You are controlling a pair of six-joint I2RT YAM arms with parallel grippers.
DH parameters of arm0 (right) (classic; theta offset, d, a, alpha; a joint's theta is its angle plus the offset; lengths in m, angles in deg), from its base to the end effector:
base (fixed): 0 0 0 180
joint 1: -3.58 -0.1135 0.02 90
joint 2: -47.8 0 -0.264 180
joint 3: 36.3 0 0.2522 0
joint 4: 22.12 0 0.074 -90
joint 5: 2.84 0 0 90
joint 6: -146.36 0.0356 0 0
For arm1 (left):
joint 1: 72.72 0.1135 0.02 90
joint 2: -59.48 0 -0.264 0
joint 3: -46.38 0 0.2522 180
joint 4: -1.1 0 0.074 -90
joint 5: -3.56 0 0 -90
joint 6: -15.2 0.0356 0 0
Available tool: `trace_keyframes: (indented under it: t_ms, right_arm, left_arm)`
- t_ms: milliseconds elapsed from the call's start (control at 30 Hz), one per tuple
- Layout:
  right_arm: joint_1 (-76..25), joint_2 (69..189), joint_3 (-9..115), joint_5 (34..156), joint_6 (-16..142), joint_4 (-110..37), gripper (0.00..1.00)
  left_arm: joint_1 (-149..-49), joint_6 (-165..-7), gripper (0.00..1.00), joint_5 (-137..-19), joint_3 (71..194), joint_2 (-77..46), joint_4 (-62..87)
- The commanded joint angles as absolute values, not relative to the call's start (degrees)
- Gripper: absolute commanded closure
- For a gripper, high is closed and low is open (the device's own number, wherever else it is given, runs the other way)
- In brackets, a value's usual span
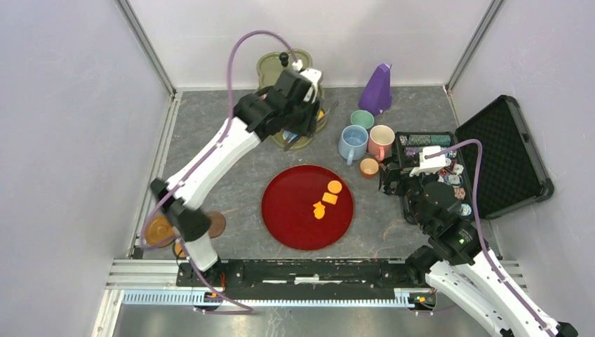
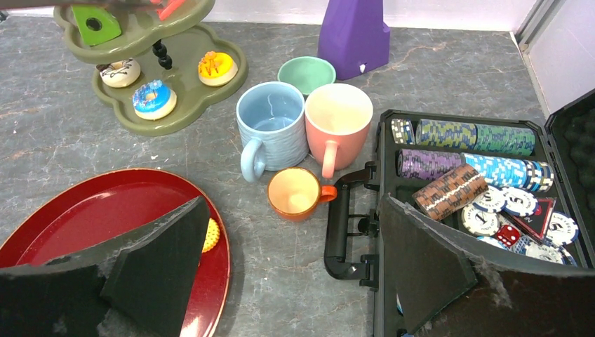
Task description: Serve the afternoon tea
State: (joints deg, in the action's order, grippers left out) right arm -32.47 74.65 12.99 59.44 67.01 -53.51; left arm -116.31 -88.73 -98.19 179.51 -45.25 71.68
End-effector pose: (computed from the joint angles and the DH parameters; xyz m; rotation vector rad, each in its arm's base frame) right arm 0.1082 0.0583 0.3126 -0.0236 1.7124 0.1882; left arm 0.2872 -0.2634 0.4157 0.4877 2.2524 -0.2834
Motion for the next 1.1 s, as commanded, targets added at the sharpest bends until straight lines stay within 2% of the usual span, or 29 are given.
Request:
trace_keyframes:
  t_ms: [0,233,433,767,1067]
  right_arm:
    - [-32.6,75.1,13.2,58.6,66.7,-50.7,0.02]
    - [-32.6,78.0,12.9,59.3,65.4,-48.6,0.02]
    - [-32.6,78.8,11.9,61.1,66.4,-46.3,0.02]
    - [-32.6,76.4,9.2,64.0,68.5,-46.8,0.02]
    - [-32.6,72.1,9.6,65.5,67.0,-50.4,0.02]
  left_arm:
    - [-116.8,-90.9,0.43,-88.4,166.3,-32.3,71.2]
    - [-117.5,-95.9,0.44,-85.5,142.3,-17.0,69.4]
    - [-124.7,-108.1,0.44,-86.1,131.2,-10.5,68.1]
    - [-141.6,-126.4,0.39,-97.6,129.3,-16.0,69.9]
    - [-144.8,-130.3,0.38,-104.2,129.4,-19.9,70.0]
